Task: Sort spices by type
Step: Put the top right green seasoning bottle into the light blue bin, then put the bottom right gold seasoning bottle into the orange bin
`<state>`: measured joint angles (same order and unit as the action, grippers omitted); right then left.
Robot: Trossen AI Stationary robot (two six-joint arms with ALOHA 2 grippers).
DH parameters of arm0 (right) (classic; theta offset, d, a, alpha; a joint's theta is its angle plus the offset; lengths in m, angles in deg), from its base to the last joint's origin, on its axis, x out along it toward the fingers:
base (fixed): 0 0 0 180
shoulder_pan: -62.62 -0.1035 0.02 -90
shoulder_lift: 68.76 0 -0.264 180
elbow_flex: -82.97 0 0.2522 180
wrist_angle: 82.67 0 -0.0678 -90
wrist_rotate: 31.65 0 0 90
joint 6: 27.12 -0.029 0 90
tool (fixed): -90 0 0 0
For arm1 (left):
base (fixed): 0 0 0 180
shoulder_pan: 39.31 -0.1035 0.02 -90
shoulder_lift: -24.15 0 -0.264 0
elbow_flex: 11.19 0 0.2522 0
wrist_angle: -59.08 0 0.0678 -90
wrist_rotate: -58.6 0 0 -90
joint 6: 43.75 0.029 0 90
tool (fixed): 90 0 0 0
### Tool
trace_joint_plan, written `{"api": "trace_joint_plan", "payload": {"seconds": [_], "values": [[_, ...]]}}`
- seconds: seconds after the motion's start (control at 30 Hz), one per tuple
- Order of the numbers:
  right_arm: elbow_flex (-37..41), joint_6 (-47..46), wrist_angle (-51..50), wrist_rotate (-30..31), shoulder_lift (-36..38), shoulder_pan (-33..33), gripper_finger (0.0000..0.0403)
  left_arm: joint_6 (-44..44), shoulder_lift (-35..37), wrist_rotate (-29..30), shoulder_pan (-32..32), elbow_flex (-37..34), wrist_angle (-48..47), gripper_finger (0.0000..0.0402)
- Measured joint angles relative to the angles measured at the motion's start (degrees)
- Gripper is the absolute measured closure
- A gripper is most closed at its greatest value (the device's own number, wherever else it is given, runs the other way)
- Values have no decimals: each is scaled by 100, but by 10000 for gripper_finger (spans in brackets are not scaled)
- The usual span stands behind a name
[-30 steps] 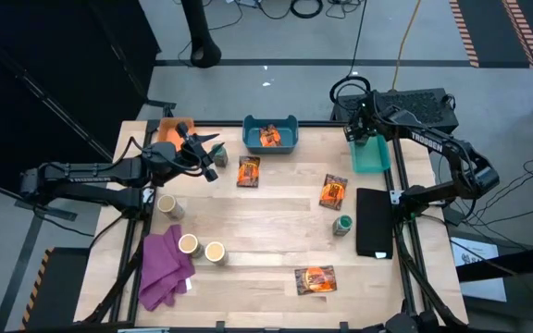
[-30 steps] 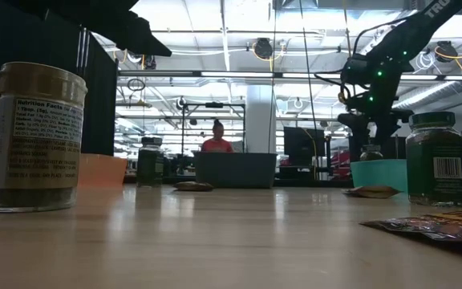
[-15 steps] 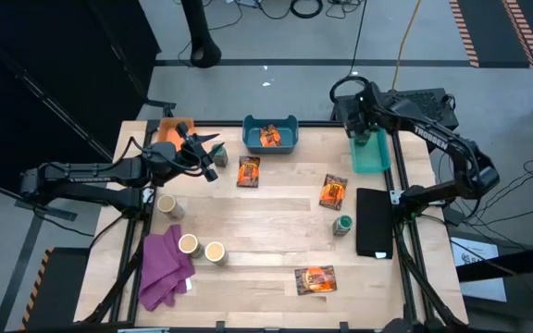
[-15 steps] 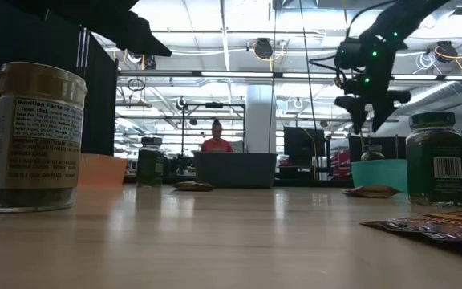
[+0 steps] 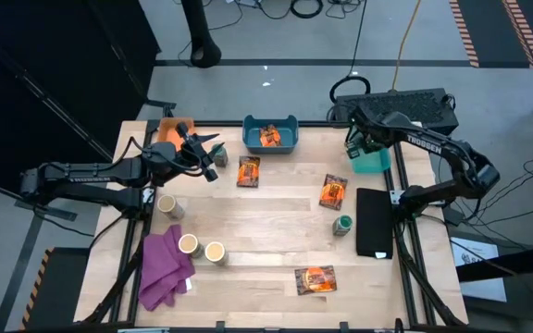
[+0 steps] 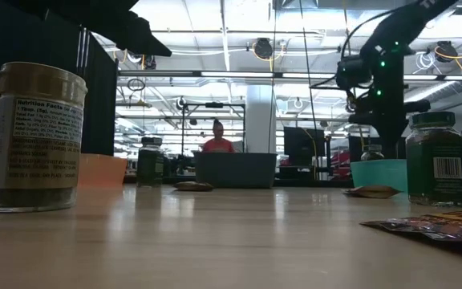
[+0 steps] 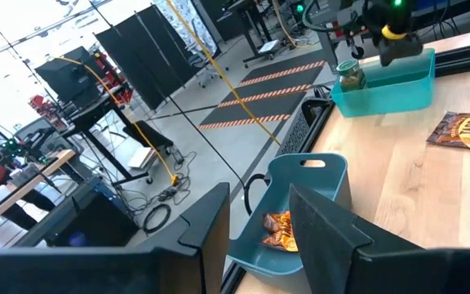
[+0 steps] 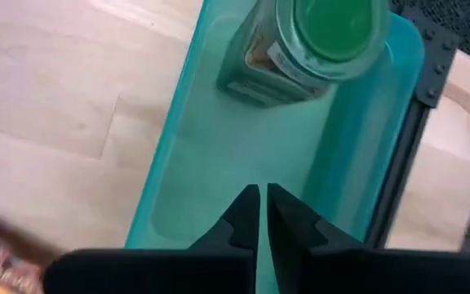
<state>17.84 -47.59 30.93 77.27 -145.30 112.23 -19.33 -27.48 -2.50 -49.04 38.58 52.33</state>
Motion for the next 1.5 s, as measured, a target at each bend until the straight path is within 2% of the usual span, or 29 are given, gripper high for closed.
{"api": "trace_joint_plan", "payload": {"seconds": [0.07,0.3,0.7,1.17,1.5], "values": [[112,13,301,200,0,27,400,0,0,0,-1,0,0,268],[269,195,972,326,0,140,402,0,0,0,-2,0,0,268],[294,231,1270,426,0,148,403,0,0,0,-1,0,0,268],[294,234,1316,513,0,145,403,0,0,0,-1,0,-2,268],[294,-199,694,503,40,-210,403,2,0,0,-2,0,-1,268]]}}
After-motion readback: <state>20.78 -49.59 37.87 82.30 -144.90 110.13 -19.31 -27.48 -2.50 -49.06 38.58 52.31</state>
